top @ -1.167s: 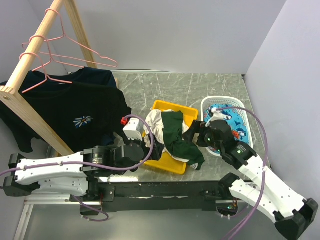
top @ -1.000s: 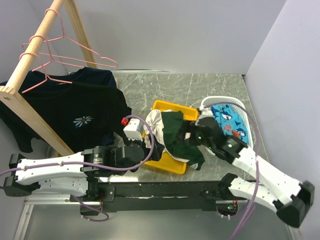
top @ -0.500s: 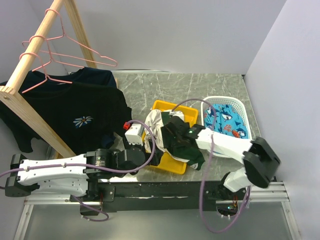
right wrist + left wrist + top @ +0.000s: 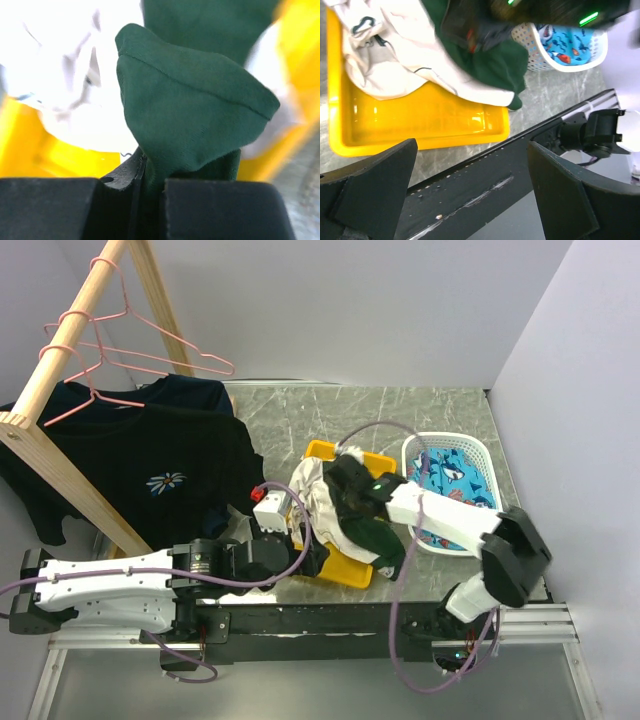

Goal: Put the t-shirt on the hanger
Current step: Pick up the T-shirt and place it in the bin, then move the bin to the center of the board.

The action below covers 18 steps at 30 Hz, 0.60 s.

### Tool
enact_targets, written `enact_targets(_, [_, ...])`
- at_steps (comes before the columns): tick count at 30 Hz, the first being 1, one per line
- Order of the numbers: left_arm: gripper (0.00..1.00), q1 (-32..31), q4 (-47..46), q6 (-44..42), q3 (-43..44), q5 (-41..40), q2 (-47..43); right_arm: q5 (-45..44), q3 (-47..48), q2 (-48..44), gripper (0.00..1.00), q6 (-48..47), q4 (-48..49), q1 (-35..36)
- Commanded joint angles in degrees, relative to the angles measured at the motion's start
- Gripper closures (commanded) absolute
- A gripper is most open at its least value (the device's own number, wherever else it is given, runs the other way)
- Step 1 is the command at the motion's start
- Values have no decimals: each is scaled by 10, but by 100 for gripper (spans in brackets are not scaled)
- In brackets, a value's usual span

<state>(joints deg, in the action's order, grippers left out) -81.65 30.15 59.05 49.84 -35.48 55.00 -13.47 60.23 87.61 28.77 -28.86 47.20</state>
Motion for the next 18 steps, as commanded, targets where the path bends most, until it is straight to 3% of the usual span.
enact_targets(1, [4, -3, -40, -19, 3, 18, 6, -52, 87, -124, 100, 1, -26, -35])
enact_targets(6, [4, 10, -54, -17, 7, 37, 42, -130, 177, -225, 100, 0, -66, -61])
enact_targets(13, [4, 142, -149, -54, -13, 175, 92, -263, 320, -319, 100, -27, -65, -60])
enact_targets(18, [4, 207, -169, -79, 32, 195, 163, -297, 362, -351, 100, -50, -42, -61])
